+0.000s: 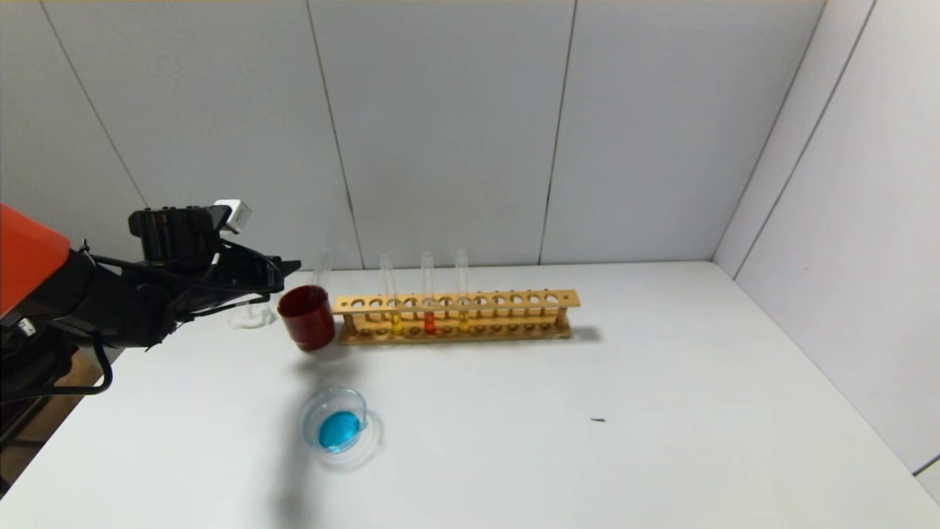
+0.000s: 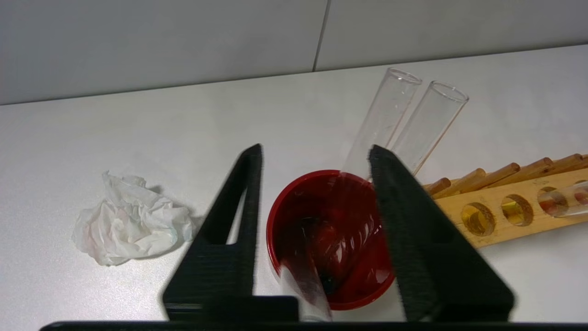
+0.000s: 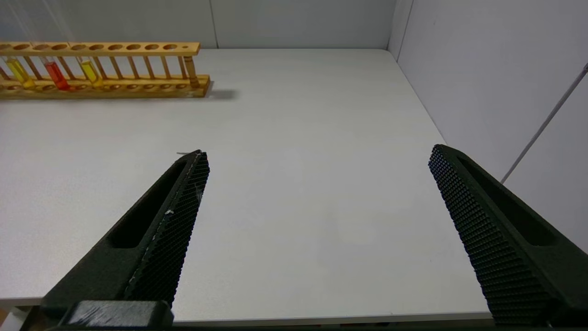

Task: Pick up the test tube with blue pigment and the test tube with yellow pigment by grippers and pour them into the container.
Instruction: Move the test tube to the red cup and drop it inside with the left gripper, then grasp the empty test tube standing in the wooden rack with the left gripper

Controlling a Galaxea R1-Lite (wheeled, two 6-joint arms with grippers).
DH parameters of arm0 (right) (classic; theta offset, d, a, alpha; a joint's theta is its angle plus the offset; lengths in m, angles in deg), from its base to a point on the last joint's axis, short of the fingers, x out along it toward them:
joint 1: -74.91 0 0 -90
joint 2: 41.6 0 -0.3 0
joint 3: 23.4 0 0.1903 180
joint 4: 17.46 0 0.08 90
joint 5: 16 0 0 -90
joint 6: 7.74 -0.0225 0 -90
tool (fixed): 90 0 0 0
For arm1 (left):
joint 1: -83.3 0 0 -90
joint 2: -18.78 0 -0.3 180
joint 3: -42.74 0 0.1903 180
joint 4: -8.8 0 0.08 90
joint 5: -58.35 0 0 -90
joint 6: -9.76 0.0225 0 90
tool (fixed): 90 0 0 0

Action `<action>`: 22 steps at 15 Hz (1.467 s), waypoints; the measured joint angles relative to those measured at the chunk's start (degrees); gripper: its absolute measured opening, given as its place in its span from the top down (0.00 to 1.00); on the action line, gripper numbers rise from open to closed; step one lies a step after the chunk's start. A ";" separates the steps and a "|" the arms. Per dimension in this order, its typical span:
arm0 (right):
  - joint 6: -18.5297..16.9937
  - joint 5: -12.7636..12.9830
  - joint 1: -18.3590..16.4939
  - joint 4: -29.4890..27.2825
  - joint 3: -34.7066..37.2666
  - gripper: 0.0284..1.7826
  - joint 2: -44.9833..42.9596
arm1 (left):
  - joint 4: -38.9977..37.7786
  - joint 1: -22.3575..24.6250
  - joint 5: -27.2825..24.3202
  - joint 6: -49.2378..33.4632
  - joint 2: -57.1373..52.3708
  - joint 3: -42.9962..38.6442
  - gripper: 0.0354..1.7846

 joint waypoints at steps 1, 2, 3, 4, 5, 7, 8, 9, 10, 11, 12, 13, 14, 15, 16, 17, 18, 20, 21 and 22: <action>0.00 0.02 -0.02 0.00 0.00 0.02 0.00 | 0.00 -0.04 0.00 0.16 0.00 -0.07 0.38; 0.00 0.02 -0.02 0.00 0.00 0.02 0.00 | 0.00 -0.04 0.04 0.79 0.00 -0.11 0.28; 0.00 0.00 -0.02 0.00 0.00 0.02 0.00 | -0.02 -0.04 0.09 1.45 -0.05 -0.16 0.21; 0.00 0.00 -0.02 0.00 0.00 0.02 0.00 | 0.00 -0.04 0.11 1.87 -0.13 -0.16 0.14; 0.00 0.00 -0.02 0.00 0.00 0.02 0.00 | 0.02 -0.04 0.11 1.94 -0.50 -0.11 0.09; 0.00 0.00 -0.02 0.02 0.00 0.02 0.00 | 0.02 -0.04 0.09 2.05 -2.06 0.06 0.03; 0.00 0.00 -0.05 0.00 0.00 0.02 0.00 | 0.24 -0.06 0.06 2.08 -3.34 0.22 0.02; 0.00 0.00 -0.05 0.00 0.00 0.02 0.00 | 0.72 -0.12 0.01 2.13 -4.83 0.26 0.02; 0.00 0.02 -0.02 0.00 0.00 0.02 0.00 | 1.85 -0.30 0.01 2.17 -6.67 0.26 0.02; 0.00 0.00 -0.02 0.00 0.00 0.02 0.00 | 4.02 -0.59 -0.02 2.39 -8.83 0.20 0.02; 0.00 0.02 0.00 0.02 0.00 0.02 0.00 | 7.83 -0.94 -0.11 2.57 -11.47 -0.09 0.02; 0.00 0.02 0.00 0.02 0.00 0.02 0.00 | 12.41 -1.35 -0.20 2.69 -14.17 -0.49 0.02; 0.00 0.02 -0.02 0.00 0.00 0.02 0.00 | 17.99 -1.85 -0.22 2.74 -17.20 -0.99 0.02; 0.00 0.00 -0.02 0.00 0.00 0.02 0.00 | 23.06 -2.43 -0.13 2.69 -20.07 -1.54 0.02; 0.00 0.00 -0.05 0.00 0.00 0.02 0.00 | 28.67 -3.07 -0.05 2.58 -22.93 -2.04 0.02; 0.00 0.00 -0.02 0.00 0.00 0.02 0.00 | 34.57 -3.78 0.12 2.30 -25.91 -2.56 0.02; 0.00 0.00 -0.02 0.02 0.00 0.02 0.00 | 39.78 -4.24 0.39 2.05 -28.48 -3.15 0.02; 0.00 0.00 -0.02 0.00 0.00 0.02 0.00 | 47.51 -4.77 1.07 2.00 -32.59 -5.81 0.02; 0.00 0.02 -0.02 0.02 0.00 0.02 0.00 | 47.54 -4.84 1.18 2.06 -34.07 -7.63 0.02; 0.00 0.00 0.00 0.00 0.00 0.02 0.00 | 46.13 -4.90 1.16 2.22 -35.36 -9.53 0.02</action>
